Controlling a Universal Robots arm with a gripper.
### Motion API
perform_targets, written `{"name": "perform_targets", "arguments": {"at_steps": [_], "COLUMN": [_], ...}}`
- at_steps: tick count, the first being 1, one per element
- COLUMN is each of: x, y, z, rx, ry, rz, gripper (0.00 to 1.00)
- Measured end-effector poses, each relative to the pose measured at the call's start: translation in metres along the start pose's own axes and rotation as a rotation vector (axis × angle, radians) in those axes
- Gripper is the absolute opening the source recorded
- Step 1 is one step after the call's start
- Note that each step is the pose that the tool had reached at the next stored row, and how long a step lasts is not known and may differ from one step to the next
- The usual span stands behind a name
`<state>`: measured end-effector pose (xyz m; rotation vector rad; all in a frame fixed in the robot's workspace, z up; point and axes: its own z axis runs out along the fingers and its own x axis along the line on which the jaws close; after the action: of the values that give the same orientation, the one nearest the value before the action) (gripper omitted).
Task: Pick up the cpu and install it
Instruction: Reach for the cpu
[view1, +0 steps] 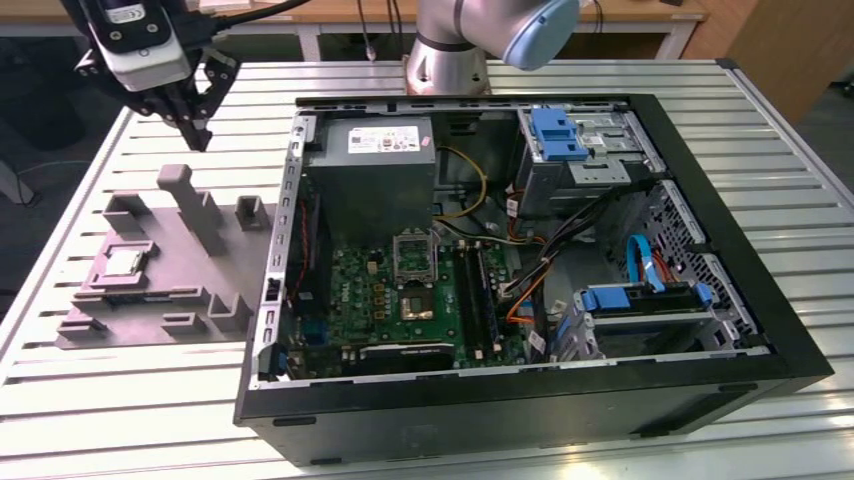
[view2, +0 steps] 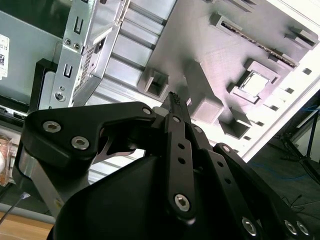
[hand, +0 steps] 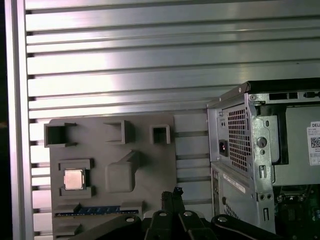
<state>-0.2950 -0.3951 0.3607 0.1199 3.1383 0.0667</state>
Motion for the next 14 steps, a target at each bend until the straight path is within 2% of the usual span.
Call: {"name": "perform_targets", "arguments": {"at_steps": [14], "x": [0.0109], "y": [-0.0009], "z": [0.0005], "rx": [-0.0001], "ry": [-0.0001], "rz": [0.000], "gripper": [0.11]}}
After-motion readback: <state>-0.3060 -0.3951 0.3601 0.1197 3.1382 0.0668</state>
